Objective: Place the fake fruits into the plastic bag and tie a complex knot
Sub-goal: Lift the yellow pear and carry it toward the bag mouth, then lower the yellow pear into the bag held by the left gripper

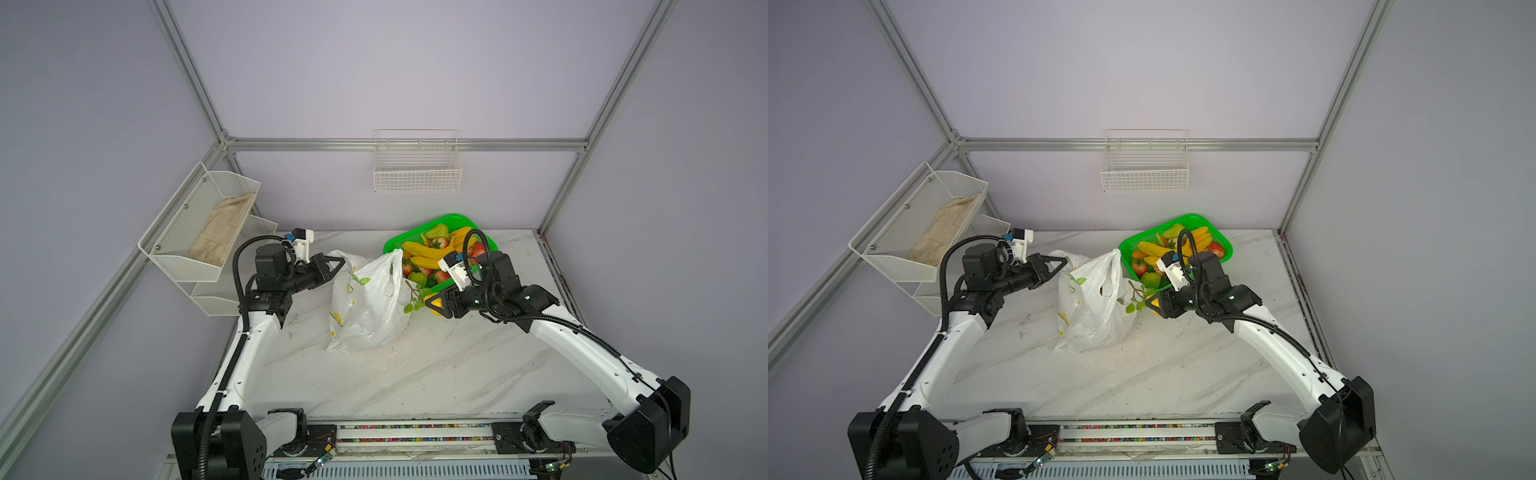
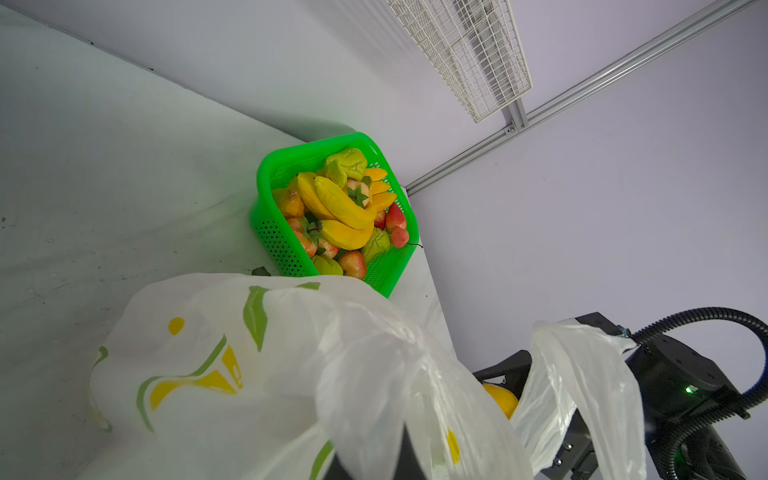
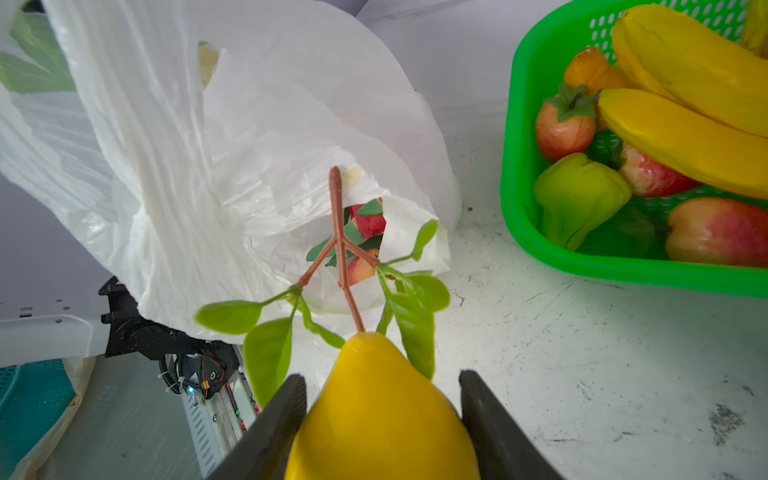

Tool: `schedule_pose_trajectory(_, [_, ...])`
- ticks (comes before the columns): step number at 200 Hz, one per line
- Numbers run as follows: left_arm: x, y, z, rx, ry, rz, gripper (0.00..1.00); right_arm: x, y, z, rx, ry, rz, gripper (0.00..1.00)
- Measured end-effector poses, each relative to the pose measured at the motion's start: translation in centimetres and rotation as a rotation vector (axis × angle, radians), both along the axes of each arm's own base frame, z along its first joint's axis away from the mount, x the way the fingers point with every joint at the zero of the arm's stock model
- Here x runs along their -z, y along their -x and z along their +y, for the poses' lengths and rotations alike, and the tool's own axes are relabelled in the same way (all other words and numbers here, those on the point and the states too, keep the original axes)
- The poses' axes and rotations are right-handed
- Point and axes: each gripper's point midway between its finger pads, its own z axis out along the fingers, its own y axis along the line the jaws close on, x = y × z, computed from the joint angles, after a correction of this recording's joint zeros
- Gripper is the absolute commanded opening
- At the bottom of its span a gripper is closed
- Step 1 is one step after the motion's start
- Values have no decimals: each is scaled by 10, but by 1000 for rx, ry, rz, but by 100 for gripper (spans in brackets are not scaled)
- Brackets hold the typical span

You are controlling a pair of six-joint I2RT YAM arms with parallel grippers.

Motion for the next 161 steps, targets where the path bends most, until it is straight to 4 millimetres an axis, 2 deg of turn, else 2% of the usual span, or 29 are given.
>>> schedule_pose_trajectory(63, [0,0,0,0,-3,-2,0,-10,17,-6,8,83,-39,27])
schedule_pose_trajectory(125, [2,-1,0,-1,-3,4,0,-12,39,-12,-7,178,-32,28])
schedule_pose_trajectory(161, [2,1,-7,18,-4,5,0,1,45,-9,-30,226,-11,29])
